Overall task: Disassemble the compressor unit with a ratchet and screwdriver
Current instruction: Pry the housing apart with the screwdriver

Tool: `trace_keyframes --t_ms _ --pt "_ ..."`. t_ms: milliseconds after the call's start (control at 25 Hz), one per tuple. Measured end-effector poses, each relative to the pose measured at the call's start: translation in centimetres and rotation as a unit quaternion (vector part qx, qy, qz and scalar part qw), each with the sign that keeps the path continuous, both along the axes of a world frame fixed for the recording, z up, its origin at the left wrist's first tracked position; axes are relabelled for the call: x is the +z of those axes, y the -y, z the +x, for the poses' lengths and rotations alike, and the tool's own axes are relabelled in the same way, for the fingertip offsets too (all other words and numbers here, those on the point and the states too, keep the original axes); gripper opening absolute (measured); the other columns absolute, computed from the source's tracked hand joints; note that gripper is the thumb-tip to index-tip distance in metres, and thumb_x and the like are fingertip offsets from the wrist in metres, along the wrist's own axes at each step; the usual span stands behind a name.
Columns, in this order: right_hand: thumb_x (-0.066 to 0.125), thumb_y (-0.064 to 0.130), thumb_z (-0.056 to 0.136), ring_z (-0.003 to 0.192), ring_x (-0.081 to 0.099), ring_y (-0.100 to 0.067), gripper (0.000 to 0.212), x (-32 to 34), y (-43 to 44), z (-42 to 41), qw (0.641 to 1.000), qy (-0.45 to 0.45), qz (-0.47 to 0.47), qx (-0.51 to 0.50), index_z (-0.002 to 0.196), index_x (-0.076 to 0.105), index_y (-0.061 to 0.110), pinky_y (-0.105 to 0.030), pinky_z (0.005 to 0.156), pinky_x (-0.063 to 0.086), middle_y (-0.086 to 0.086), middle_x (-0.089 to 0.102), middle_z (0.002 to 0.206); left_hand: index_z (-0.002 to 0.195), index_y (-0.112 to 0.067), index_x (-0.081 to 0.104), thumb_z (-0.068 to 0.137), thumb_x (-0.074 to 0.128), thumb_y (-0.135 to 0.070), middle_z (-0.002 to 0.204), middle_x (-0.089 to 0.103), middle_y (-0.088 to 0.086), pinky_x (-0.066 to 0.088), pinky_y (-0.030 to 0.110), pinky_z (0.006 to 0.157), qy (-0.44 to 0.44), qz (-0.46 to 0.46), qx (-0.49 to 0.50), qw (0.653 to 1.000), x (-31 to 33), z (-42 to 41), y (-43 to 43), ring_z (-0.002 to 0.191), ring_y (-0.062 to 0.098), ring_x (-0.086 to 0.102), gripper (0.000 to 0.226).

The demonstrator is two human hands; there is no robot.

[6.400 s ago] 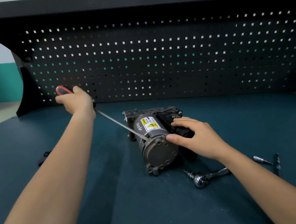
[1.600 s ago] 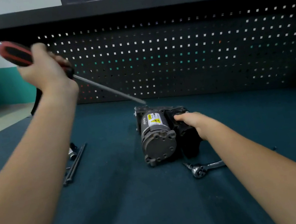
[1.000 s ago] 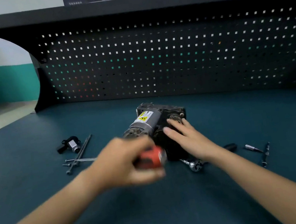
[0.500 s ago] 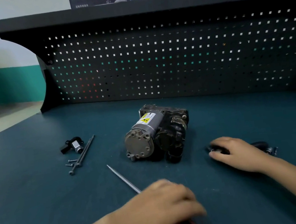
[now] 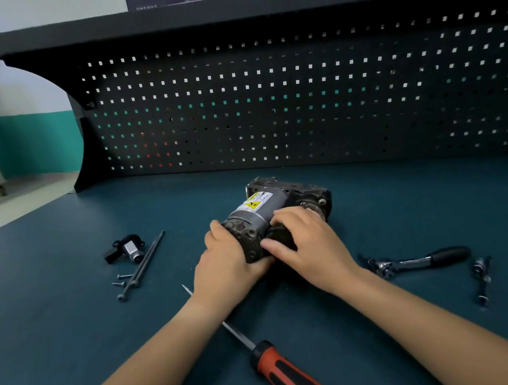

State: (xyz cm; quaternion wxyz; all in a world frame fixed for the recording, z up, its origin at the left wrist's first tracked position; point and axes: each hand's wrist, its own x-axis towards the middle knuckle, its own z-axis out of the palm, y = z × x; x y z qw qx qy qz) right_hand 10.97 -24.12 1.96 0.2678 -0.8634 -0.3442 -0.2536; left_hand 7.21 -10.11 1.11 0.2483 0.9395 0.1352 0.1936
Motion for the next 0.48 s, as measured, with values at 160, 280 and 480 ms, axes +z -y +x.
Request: trace_keyframes --t_ms 160,280,480 --pt "0.058 0.023 0.087 0.098 0.06 -0.033 0.028 -0.5 -1.9 -1.9 0.996 0.053 0.011 -0.067 0.095 0.063 -0.003 -0.036 0.088 0.044 -0.017 0.065 0.1 0.125 -0.005 0.034 0.071 0.072 -0.044 0.123 0.052 0.012 0.039 0.032 0.078 0.01 -0.023 -0.058 0.998 0.4 1.6 -1.4 0.108 0.036 0.055 0.077" --pt "0.072 0.034 0.071 0.092 0.063 -0.03 0.042 -0.3 -1.0 -2.2 0.992 0.103 -0.046 -0.05 0.097 0.065 0.002 -0.034 0.081 0.051 -0.012 0.067 0.098 0.124 -0.013 0.041 0.066 0.077 -0.035 0.109 0.059 -0.001 0.041 0.027 0.078 -0.018 -0.03 -0.158 0.987 1.6 2.4 -3.8 0.103 0.023 0.058 0.072" --pt "0.058 0.067 0.07 0.119 0.044 -0.026 0.074 0.5 0.5 -0.9 0.977 0.03 -0.203 -0.064 0.13 0.046 0.025 -0.038 0.101 0.029 -0.004 0.045 0.134 0.111 -0.018 0.053 0.047 0.063 -0.056 0.091 0.055 -0.018 0.048 0.028 0.08 0.056 -0.015 -0.215 0.975 1.4 3.0 -4.6 0.091 0.01 0.058 0.075"
